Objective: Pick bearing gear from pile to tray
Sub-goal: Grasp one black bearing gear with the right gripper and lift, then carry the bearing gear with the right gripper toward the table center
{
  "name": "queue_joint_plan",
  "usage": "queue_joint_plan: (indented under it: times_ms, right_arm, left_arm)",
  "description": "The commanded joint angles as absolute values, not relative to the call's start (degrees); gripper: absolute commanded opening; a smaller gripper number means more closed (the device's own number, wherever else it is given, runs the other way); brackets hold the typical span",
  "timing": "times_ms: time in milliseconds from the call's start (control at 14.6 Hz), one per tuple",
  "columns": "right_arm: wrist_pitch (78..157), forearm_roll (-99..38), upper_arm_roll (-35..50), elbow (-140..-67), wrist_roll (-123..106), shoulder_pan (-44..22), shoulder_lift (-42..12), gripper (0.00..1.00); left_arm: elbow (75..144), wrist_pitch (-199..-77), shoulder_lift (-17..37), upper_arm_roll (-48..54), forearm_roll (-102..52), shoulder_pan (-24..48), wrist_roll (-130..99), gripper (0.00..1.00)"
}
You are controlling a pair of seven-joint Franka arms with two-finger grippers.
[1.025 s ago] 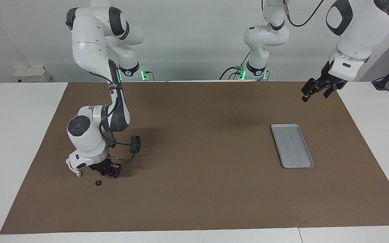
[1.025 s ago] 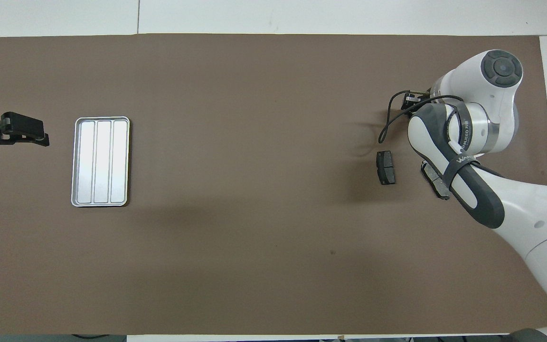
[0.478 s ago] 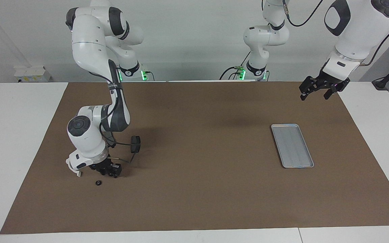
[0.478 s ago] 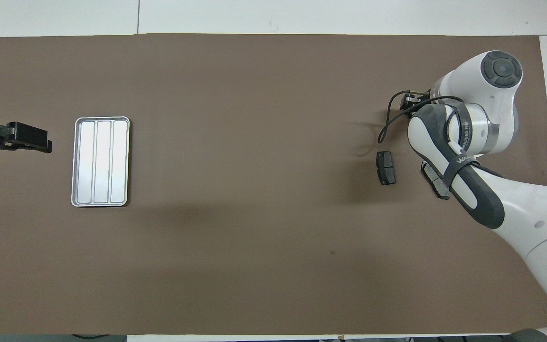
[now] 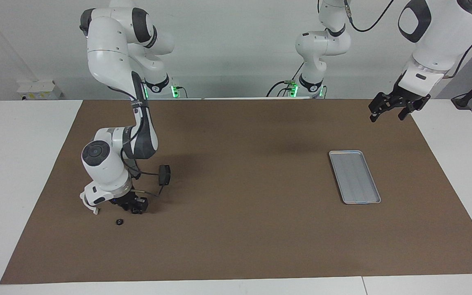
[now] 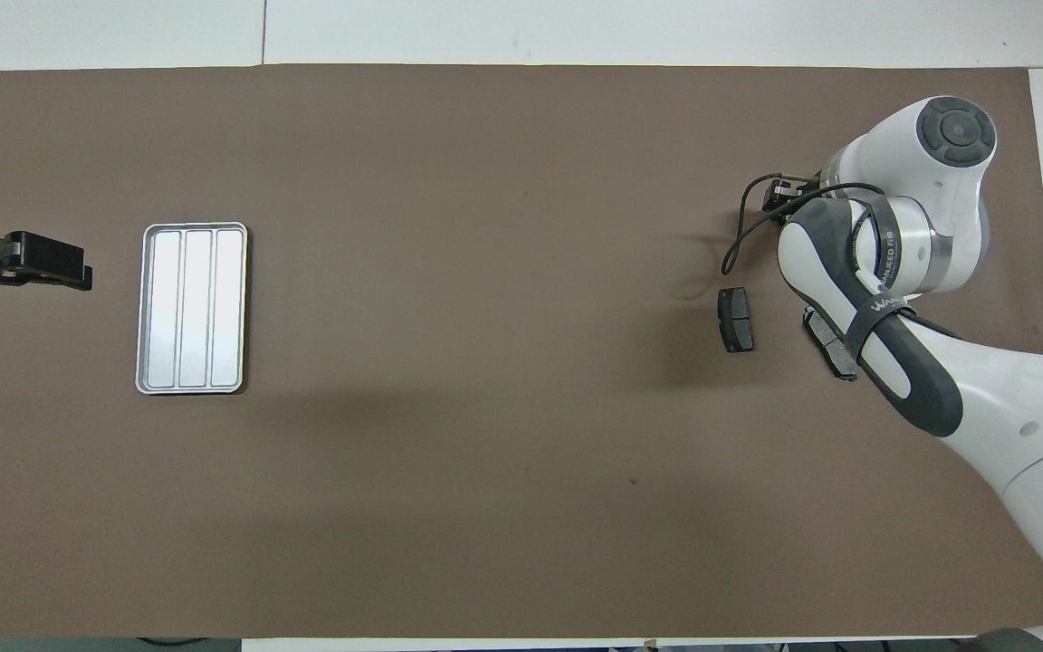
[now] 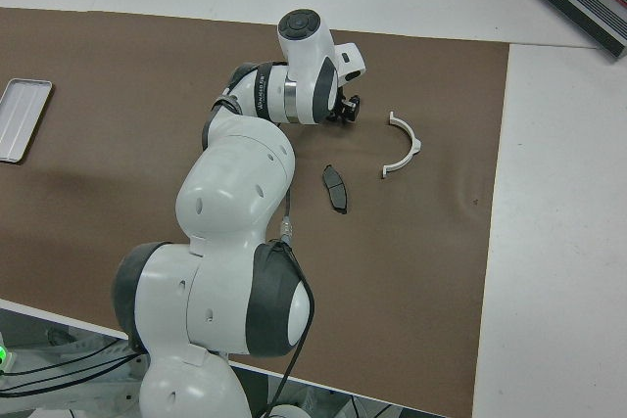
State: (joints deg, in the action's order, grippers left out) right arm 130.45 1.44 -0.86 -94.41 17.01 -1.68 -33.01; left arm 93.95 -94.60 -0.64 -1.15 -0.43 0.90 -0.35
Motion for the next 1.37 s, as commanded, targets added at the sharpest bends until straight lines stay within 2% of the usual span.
queue_joint_plan:
  times_ms: [0, 205, 273, 478, 752, 1162, 1298]
  right_arm:
    - [129.4, 1.7, -0.4, -97.5, 18.1, -1.4, -32.3, 0.38]
    - [129.4, 1.8, -0.4, -97.6, 17.7, -1.1, -32.3, 0.06]
    - [129.1, 1.8, -0.4, -97.4, 17.3, -1.3, -32.3, 0.00]
    - [126.2, 2.5, -0.4, -95.2, 17.2, -1.7, -32.0, 0.00]
    - [110.0, 2.9, -0.4, -84.9, 17.2, -4.0, -30.0, 0.00]
    - [96.2, 1.3, 0.2, -84.2, 18.5, -9.0, -16.8, 0.00]
    - [93.0, -1.8, 0.4, -84.2, 27.5, -11.5, -14.3, 0.00]
  left_arm:
    - [96.0, -97.8, -2.0, -0.8, 0.1, 0.4, 0.0, 1.00]
    - [96.8, -100.7, -2.1, -0.5, 0.0, 2.0, -0.4, 1.00]
    - [96.8, -100.8, -2.1, -0.5, 0.0, 2.0, -0.4, 1.00]
    - [96.9, -99.7, -2.3, -0.4, -0.1, 2.1, -0.6, 1.00]
    - [98.0, -99.9, -2.6, -0.4, -0.1, 2.7, -2.7, 1.00]
    - [98.0, -98.3, -2.9, -0.3, -0.3, 3.3, -3.9, 1.00]
    - [98.1, -98.0, -3.0, -0.3, -0.4, 3.2, -4.0, 1.00]
